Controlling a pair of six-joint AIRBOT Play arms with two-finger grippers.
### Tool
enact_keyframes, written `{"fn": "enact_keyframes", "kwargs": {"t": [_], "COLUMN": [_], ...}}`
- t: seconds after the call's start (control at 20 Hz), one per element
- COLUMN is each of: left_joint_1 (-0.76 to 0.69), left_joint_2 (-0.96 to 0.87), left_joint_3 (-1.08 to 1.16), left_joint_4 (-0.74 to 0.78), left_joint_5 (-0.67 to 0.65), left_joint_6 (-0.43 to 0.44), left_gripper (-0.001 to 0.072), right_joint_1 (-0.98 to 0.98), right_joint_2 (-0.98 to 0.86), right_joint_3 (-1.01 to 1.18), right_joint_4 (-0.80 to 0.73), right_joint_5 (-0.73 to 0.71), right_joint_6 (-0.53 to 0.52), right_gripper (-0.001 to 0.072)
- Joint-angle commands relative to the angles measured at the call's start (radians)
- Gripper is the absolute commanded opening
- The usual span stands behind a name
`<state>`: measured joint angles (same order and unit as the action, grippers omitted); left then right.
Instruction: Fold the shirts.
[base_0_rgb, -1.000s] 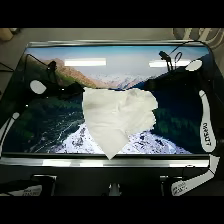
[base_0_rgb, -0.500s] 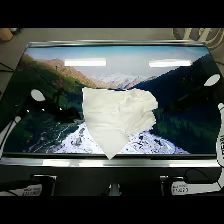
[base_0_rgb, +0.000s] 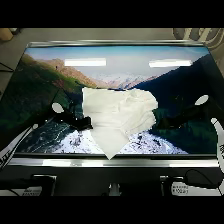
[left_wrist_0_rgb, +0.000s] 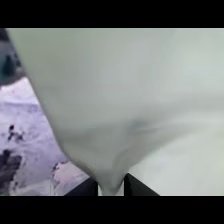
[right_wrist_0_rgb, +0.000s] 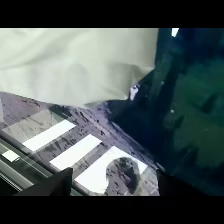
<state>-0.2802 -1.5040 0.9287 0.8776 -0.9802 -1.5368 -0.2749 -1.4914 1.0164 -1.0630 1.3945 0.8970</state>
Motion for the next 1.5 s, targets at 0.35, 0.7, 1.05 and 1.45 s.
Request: {"fn": "enact_keyframes", "kwargs": {"t": [0.35, 0.7, 1.05, 1.45], "left_joint_1": [-0.008, 0.046, 0.1, 0.099], "left_joint_2": [0.029, 0.129, 0.388, 0.695], "left_joint_3": [0.073, 0.33, 1.013, 1.043], "left_joint_4": [-0.025, -0.025, -0.015, 0.047], "left_joint_5": [0.079, 0.079, 0.134, 0.217], "left_joint_6": [0.062, 0.159, 0.268, 0.243], "left_gripper": [0.003, 0.0029, 0.0029, 0.0029], "right_joint_1": [0.14, 0.163, 0.121, 0.122], "right_joint_2": [0.002, 0.037, 0.482, 0.865], "right_joint_3": [-0.136, -0.061, 0.602, 0.786], "right_joint_4": [0.169, 0.122, -0.225, -0.303], "right_joint_5": [-0.365, -0.231, -0.348, -0.481], "right_joint_6": [0.071, 0.046, 0.001, -0.031], "right_gripper": [0.0565, 0.002, 0.002, 0.002]}}
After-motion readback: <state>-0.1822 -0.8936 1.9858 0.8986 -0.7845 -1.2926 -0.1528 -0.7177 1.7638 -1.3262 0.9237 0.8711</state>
